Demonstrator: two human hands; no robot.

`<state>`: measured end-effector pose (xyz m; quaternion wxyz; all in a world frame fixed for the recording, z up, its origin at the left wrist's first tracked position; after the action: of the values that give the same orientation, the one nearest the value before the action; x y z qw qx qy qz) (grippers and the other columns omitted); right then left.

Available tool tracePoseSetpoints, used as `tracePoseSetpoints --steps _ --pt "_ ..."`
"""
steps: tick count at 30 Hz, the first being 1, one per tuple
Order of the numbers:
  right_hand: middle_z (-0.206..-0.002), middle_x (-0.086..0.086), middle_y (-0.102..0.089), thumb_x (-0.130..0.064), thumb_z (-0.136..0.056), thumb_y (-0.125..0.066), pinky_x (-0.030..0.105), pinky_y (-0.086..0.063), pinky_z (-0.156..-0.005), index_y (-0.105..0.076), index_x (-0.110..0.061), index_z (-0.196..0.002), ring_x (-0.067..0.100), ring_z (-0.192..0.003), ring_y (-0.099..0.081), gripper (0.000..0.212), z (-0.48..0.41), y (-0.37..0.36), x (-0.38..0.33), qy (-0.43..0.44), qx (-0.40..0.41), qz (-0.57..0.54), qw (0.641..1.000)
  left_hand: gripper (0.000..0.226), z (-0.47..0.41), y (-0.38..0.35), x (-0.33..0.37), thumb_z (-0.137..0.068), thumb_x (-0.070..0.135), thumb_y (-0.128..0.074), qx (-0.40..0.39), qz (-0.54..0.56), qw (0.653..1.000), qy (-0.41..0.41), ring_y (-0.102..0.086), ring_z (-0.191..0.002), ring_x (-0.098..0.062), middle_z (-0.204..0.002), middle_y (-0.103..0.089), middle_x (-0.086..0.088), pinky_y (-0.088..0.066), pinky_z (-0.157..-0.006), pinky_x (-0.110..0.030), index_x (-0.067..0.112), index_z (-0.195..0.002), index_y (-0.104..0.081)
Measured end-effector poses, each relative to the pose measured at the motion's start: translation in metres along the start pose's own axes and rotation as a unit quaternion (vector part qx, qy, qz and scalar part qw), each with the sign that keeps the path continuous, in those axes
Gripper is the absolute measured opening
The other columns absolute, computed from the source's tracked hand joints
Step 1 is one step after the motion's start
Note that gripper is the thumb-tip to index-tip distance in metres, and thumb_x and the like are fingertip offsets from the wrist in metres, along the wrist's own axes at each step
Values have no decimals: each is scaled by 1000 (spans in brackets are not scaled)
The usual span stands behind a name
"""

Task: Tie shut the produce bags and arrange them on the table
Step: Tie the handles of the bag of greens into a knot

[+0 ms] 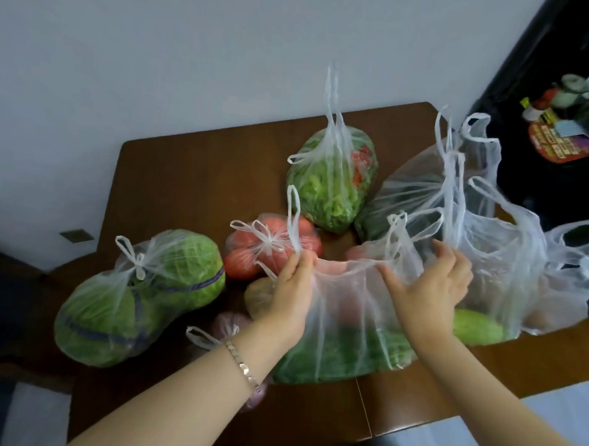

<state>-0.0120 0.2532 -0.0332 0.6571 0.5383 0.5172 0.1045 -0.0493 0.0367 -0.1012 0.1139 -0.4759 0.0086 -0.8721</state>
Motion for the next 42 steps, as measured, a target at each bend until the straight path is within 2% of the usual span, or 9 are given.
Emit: tracePoseSetpoints --steps 4,6,9,13,16,21,30,35,42 --pt "-71 0 -56 -42 -80 -65 30 -43 -63 -57 -10 -79 20 -69 -55 33 -5 -44 32 -104 -207 -113 966 27 -3 -17 5 -96 28 -43 -4 61 998 -22 -61 -107 -27 -107 -69 -12 -45 -99 -42 16 -99 -68" --pt "-53 -4 -46 -33 -90 -54 28 -36 -52 -46 -16 -57 14 -50 -45 38 -10 -52 30 -78 -241 -155 955 34 -6 -23 8 -97 25 -40 18 102 994 -29 -67 -87 -20 -85 -73 -6 -50 -85 -33 18 -78 -68" --pt "-61 -3 -57 -25 -95 -44 27 -43 -59 -57 -13 -67 12 -60 -53 33 -20 -40 23 -56 -184 -296 936 36 -7 -35 14 -99 22 -35 11 200 980 -19 -55 -42 -10 -44 -54 4 -53 -58 -27 12 -67 -50" --pt "-72 -2 -69 -11 -96 -35 18 -53 -74 -59 -11 -75 9 -74 -64 32 -22 -36 -5 -5 -277 -514 812 38 3 -41 13 -98 28 -36 22 107 994 -17 -40 -31 0 -39 -45 10 -37 -38 -12 20 -62 -46" --pt "-46 -4 -50 -21 -95 -32 20 -46 -50 -46 -8 -67 11 -45 -49 34 -10 -46 -28 -24 -405 -562 721 55 12 -45 0 -97 41 -33 16 53 998 5 -35 -28 0 -32 -41 10 -29 -32 -11 21 -48 -49" --pt "-70 5 -63 -31 -100 -25 25 -47 -69 -63 -12 -80 14 -67 -58 46 1 -78 -16 -30 -471 -308 826 47 27 -54 -12 -96 30 -40 -9 22 1000 14 -30 -28 -3 -39 -41 9 -22 -30 -15 16 -57 -62" --pt "-56 -8 -67 -4 -93 -46 4 -44 -55 -66 -8 -77 -6 -54 -61 26 42 -75 -36 68 -567 -342 746 10 33 -31 -27 -80 12 -69 32 -39 996 70 -44 -43 -7 -52 -53 1 -36 -40 -16 9 -71 -65" --pt "-77 13 -68 -18 -95 -43 21 -51 -79 -67 5 -86 14 -77 -65 35 28 -78 -27 31 -482 -350 803 17 36 -38 -42 -80 29 -69 -18 -46 988 149 -47 -43 -5 -55 -55 2 -37 -40 -16 12 -76 -66" --pt "-37 -7 -44 -25 -94 -46 15 -34 -40 -52 -9 -53 1 -33 -41 45 15 -99 0 -91 -421 -287 855 15 21 -40 -13 -90 19 -56 -8 -129 990 -50 -49 -46 -3 -60 -58 3 -39 -45 -14 16 -93 -70"
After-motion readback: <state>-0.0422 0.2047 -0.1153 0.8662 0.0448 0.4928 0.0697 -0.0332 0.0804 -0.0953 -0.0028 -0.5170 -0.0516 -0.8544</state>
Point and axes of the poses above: each hand's wrist, its own z-axis away from the middle knuckle, its own y-axis out of the back of the hand, x = y × z, the point moved 9 cm from there along -z, towards the middle knuckle
